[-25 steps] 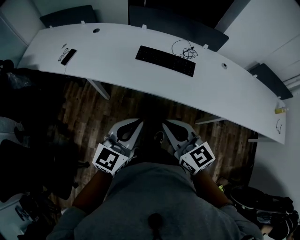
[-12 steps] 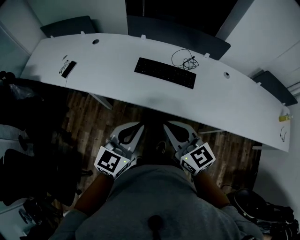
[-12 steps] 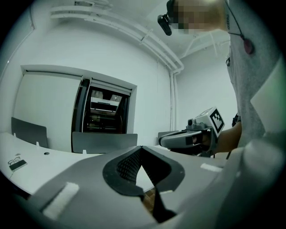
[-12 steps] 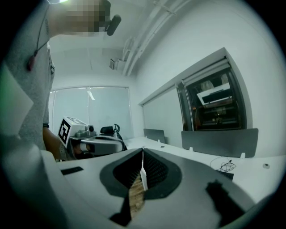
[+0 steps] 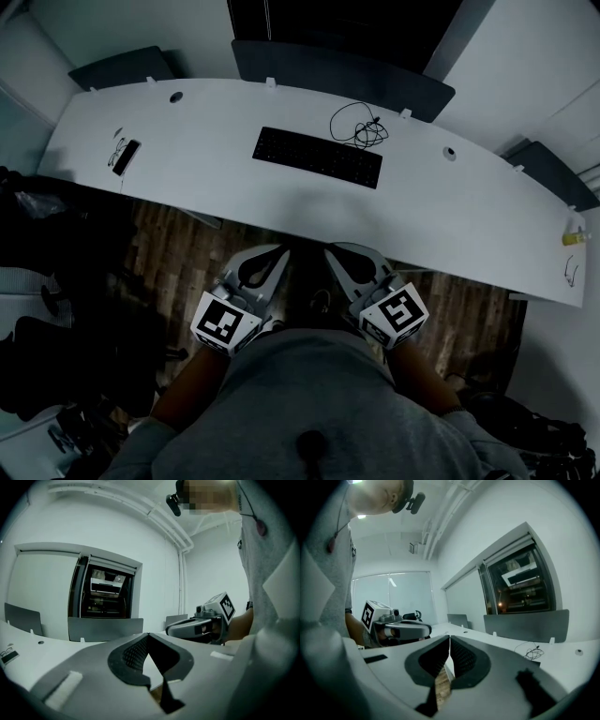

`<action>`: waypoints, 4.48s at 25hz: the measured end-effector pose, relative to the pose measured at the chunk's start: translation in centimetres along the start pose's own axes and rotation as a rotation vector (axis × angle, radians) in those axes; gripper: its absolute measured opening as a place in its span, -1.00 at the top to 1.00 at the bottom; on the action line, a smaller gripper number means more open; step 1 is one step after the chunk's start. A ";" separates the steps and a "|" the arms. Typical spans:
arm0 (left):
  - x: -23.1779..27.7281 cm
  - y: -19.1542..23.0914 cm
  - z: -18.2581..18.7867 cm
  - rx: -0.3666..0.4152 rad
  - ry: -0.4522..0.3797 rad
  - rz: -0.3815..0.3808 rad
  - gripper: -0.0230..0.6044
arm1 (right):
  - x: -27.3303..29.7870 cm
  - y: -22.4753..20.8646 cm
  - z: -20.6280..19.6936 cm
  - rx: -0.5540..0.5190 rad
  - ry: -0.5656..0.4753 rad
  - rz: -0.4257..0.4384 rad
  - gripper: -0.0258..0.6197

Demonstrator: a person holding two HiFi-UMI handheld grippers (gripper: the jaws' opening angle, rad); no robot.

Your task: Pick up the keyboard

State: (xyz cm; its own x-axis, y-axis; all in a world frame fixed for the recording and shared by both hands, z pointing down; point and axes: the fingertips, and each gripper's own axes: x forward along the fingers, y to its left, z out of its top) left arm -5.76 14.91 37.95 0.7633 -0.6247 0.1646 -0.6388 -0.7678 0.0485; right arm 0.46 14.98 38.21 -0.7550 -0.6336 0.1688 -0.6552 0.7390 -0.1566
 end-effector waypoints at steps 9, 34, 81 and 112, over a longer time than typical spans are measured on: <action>4.0 0.8 0.9 -0.089 -0.003 0.044 0.90 | -0.7 -4.2 -0.1 0.011 0.000 0.030 0.87; 12.4 9.6 0.4 -0.041 0.042 -0.077 0.90 | 4.9 -13.5 1.4 0.030 0.033 -0.122 0.87; 21.6 34.7 -10.5 -0.132 0.266 -0.149 0.90 | 16.6 -29.6 -6.6 0.195 0.296 -0.547 0.87; 26.7 43.3 -26.8 -0.438 0.689 0.056 0.53 | 10.0 -46.3 -25.2 0.628 0.624 -0.697 0.32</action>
State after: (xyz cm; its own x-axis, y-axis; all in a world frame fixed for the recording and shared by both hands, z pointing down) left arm -15.60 -31.17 70.82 0.5903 -0.3235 0.7395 -0.7625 -0.5241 0.3794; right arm 23.89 -19.86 71.72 -0.1894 -0.5078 0.8404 -0.9587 -0.0892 -0.2700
